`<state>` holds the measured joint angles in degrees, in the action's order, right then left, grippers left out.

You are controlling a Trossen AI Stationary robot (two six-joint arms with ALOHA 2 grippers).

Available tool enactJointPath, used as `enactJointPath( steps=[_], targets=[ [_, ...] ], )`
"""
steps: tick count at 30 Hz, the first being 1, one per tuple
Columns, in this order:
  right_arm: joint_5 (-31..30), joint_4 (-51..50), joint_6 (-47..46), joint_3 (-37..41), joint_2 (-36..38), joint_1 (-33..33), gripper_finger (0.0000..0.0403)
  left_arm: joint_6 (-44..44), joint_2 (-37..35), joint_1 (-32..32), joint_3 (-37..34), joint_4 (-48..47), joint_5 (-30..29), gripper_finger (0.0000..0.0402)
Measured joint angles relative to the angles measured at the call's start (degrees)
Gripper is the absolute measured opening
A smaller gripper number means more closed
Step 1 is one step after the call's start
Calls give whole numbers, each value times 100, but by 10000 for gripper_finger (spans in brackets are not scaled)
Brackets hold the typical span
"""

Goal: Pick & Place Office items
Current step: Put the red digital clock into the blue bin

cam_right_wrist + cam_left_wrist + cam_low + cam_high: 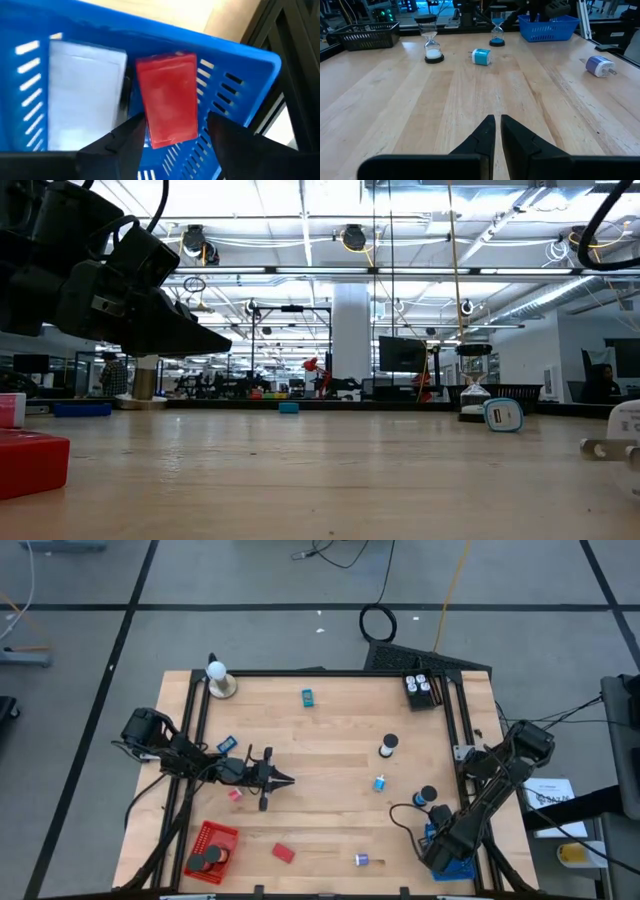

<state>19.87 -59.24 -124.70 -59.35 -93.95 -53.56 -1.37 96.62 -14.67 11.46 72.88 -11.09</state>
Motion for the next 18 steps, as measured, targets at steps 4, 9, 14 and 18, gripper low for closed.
enactJointPath(
  steps=[4,9,14,18],
  targets=[
    [-8,-35,85,2,134,24,228,0,0,1,0,0,-2,37],
    [-15,-61,-50,2,493,26,233,4,0,1,0,-2,-2,37],
    [-34,-62,65,0,778,24,200,7,0,1,0,-4,-2,37],
    [-31,381,827,0,791,-11,143,7,0,1,0,-13,-2,37]
  ],
)
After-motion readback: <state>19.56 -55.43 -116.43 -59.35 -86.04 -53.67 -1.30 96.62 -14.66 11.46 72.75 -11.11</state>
